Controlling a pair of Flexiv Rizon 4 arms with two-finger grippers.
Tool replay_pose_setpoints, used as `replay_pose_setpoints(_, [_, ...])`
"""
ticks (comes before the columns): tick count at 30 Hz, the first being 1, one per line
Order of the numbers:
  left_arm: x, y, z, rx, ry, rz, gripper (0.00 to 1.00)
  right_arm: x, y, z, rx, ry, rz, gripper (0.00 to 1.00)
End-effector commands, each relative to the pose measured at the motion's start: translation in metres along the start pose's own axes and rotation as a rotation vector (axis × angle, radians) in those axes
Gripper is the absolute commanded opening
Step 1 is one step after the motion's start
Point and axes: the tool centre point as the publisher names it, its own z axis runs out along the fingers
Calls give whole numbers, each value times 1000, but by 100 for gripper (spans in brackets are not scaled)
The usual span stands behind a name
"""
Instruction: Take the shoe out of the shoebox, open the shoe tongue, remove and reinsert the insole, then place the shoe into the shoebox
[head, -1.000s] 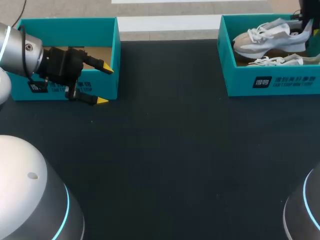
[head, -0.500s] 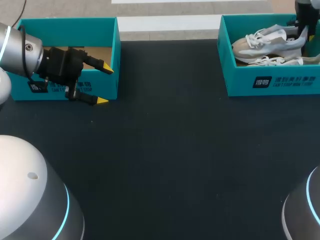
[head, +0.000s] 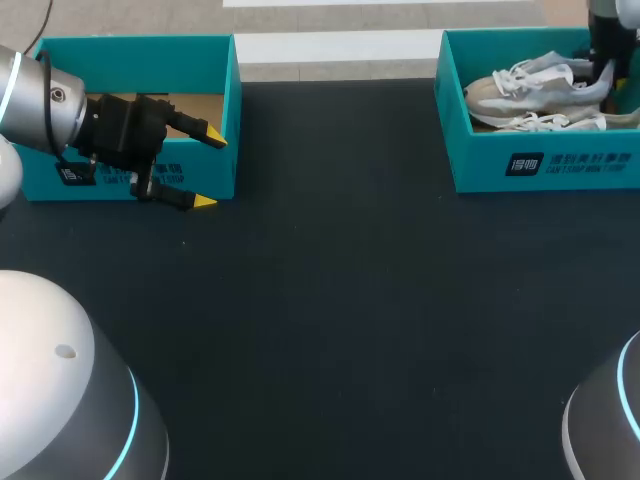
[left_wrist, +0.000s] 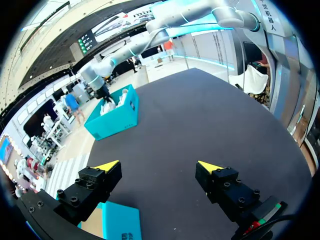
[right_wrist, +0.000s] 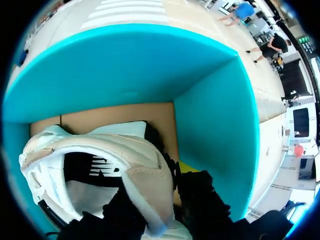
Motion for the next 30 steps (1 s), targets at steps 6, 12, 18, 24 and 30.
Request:
replay_pose_setpoints(6, [0,0,1,-1,1,0,100,-3,6,-4,9,-2,-5,44])
replay_pose_setpoints(12, [0,0,1,-1,1,0,100,-3,-1,-20,1,4,2,48])
replay_pose_setpoints(18, [0,0,1,-1,1,0,100,-2,-7,-42,-13,9,15,62])
replay_pose_setpoints(24, [0,0,1,-1,1,0,100,-2,-13,-74,-64,18,12,87])
replay_pose_setpoints(30, [0,0,1,-1,1,0,100,4,-29,-103,-84,6,-26,89])
